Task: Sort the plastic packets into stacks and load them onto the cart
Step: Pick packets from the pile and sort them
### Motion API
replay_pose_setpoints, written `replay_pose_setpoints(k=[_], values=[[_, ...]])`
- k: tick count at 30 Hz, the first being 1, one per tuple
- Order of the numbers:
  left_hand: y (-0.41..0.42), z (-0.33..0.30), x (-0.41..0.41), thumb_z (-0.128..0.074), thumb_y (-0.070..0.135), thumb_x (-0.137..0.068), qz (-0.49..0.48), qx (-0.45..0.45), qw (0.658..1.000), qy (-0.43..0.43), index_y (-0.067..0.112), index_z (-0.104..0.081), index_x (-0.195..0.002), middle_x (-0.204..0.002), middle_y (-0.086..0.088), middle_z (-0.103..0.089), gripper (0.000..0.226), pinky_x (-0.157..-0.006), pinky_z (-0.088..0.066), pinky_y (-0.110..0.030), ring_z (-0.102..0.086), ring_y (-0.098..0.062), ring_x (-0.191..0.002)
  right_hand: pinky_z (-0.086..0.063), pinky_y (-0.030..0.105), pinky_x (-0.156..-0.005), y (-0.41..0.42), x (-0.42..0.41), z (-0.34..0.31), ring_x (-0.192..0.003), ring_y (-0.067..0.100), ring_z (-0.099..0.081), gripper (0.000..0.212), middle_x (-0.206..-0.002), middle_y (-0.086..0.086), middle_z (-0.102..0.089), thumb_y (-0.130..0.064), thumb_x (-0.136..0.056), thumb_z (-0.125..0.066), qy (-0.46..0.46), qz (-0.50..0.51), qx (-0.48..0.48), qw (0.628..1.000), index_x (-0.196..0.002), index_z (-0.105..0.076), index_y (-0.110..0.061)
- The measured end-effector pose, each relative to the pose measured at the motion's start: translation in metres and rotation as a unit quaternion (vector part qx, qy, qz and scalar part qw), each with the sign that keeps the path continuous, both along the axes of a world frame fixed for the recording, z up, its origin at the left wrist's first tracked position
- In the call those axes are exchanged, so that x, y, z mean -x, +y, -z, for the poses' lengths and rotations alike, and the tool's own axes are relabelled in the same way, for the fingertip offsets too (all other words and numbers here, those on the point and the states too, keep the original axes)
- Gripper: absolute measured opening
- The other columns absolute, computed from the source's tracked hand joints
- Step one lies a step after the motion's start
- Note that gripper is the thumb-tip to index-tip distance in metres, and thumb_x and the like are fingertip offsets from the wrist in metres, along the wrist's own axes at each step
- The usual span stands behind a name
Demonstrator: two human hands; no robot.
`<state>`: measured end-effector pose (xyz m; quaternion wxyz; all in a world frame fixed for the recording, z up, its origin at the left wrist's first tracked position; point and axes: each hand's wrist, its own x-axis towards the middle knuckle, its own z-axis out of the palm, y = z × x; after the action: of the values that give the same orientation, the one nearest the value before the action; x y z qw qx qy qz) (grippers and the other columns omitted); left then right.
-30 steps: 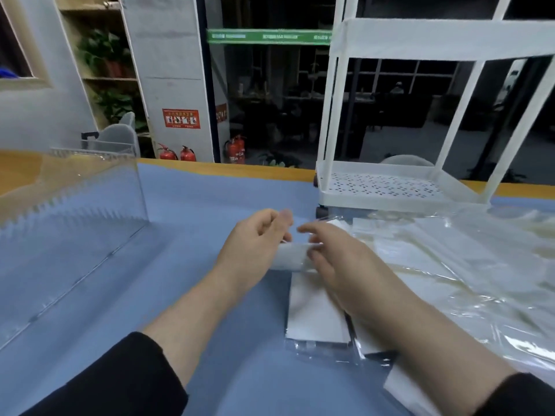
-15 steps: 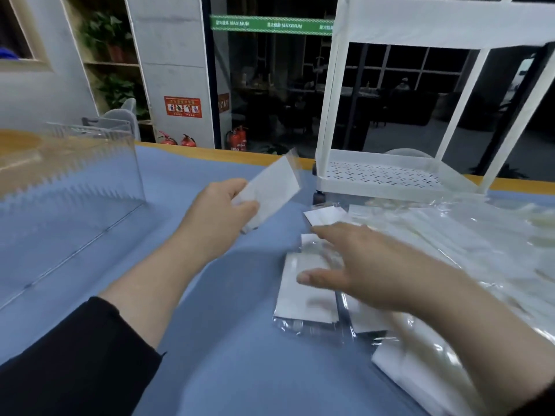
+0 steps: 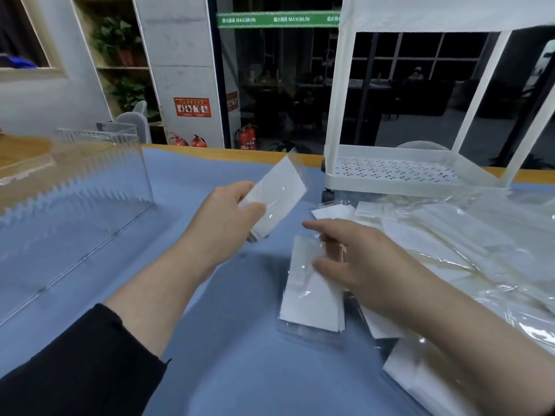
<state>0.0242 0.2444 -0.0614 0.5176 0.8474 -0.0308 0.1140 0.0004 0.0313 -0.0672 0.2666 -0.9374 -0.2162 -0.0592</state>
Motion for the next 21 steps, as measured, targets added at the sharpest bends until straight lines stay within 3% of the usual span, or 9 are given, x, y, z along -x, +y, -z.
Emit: replay_pose_setpoints(k=[3, 5, 8, 11, 14, 16, 18, 19, 21], values=[[-0.004, -0.001, 0.003, -0.052, 0.005, -0.096, 0.032, 0.033, 0.999, 0.008, 0.012, -0.072, -0.102, -0.092, -0.010, -0.075, 0.022, -0.069, -0.059, -0.041, -0.069, -0.025, -0.072, -0.039, 0.007, -0.073, -0.004, 0.005, -0.008, -0.083, -0.005, -0.057, 0.030, -0.090, -0.021, -0.065, -0.024, -0.090, -0.073, -0.060, 0.018, -0.182, 0.981, -0.110, -0.064, -0.044], [-0.007, -0.003, 0.005, -0.051, 0.006, -0.099, 0.054, 0.064, 0.996, 0.009, 0.015, -0.074, -0.102, -0.094, -0.010, -0.075, 0.025, -0.067, -0.056, -0.035, -0.065, -0.020, -0.073, -0.044, 0.011, -0.069, -0.007, 0.005, -0.014, -0.076, 0.000, -0.061, 0.019, -0.089, -0.017, -0.070, -0.020, -0.088, -0.074, -0.070, 0.027, -0.272, 0.959, -0.099, -0.069, -0.035], [-0.009, -0.005, 0.008, -0.050, 0.016, -0.104, 0.092, 0.114, 0.989, 0.015, 0.018, -0.075, -0.102, -0.099, -0.015, -0.074, 0.026, -0.073, -0.055, -0.036, -0.064, -0.023, -0.079, -0.048, 0.018, -0.070, -0.008, 0.003, -0.013, -0.075, 0.005, -0.064, 0.010, -0.088, -0.016, -0.073, -0.019, -0.090, -0.073, -0.072, 0.028, -0.309, 0.948, -0.090, -0.071, -0.029], [-0.014, -0.003, 0.012, -0.056, 0.038, -0.103, 0.150, 0.112, 0.982, 0.023, 0.025, -0.075, -0.095, -0.088, -0.002, -0.073, 0.024, -0.076, -0.051, -0.033, -0.062, -0.018, -0.078, -0.052, 0.032, -0.074, -0.007, -0.002, -0.007, -0.078, 0.017, -0.066, 0.005, -0.085, -0.009, -0.073, -0.023, -0.088, -0.076, -0.072, 0.055, -0.322, 0.942, -0.087, -0.071, -0.023], [-0.024, 0.003, 0.016, -0.073, 0.029, -0.092, 0.186, 0.064, 0.980, 0.029, 0.026, -0.074, -0.103, -0.095, -0.002, -0.075, 0.011, -0.076, -0.053, -0.027, -0.066, -0.012, -0.082, -0.050, 0.030, -0.073, -0.006, -0.005, -0.004, -0.079, 0.012, -0.064, 0.009, -0.083, -0.011, -0.071, -0.023, -0.086, -0.077, -0.093, 0.084, -0.333, 0.935, -0.083, -0.069, -0.024], [-0.026, 0.004, 0.016, -0.073, 0.013, -0.093, 0.184, 0.049, 0.982, 0.020, 0.023, -0.073, -0.104, -0.097, -0.006, -0.075, 0.015, -0.075, -0.053, -0.026, -0.066, -0.011, -0.080, -0.045, 0.024, -0.084, -0.007, -0.004, -0.005, -0.096, 0.004, -0.058, 0.020, -0.100, -0.019, -0.063, -0.027, -0.084, -0.078, -0.150, 0.112, -0.278, 0.942, -0.093, -0.062, -0.033], [-0.022, 0.002, 0.015, -0.071, 0.011, -0.094, 0.170, 0.041, 0.985, -0.006, 0.023, -0.073, -0.102, -0.096, -0.009, -0.074, 0.015, -0.076, -0.051, -0.029, -0.063, -0.011, -0.079, -0.036, 0.021, -0.098, -0.008, -0.003, -0.006, -0.118, 0.003, -0.047, 0.047, -0.124, -0.019, -0.051, -0.028, -0.083, -0.078, -0.161, 0.114, -0.224, 0.954, -0.117, -0.049, -0.041], [-0.019, 0.001, 0.015, -0.072, 0.012, -0.093, 0.163, 0.020, 0.986, -0.016, 0.025, -0.073, -0.099, -0.093, -0.008, -0.073, 0.014, -0.075, -0.049, -0.028, -0.062, -0.010, -0.077, -0.034, 0.017, -0.099, -0.008, -0.001, -0.009, -0.122, 0.003, -0.046, 0.053, -0.129, -0.019, -0.050, -0.029, -0.086, -0.075, -0.133, 0.105, -0.210, 0.963, -0.127, -0.045, -0.043], [-0.020, 0.003, 0.014, -0.072, 0.016, -0.091, 0.155, -0.065, 0.986, -0.011, 0.032, -0.071, -0.091, -0.083, 0.004, -0.071, 0.016, -0.067, -0.046, -0.020, -0.059, -0.003, -0.069, -0.035, 0.011, -0.091, -0.009, 0.002, -0.013, -0.121, 0.003, -0.050, 0.045, -0.128, -0.019, -0.056, -0.032, -0.095, -0.065, -0.069, 0.093, -0.151, 0.982, -0.136, -0.048, -0.040]])
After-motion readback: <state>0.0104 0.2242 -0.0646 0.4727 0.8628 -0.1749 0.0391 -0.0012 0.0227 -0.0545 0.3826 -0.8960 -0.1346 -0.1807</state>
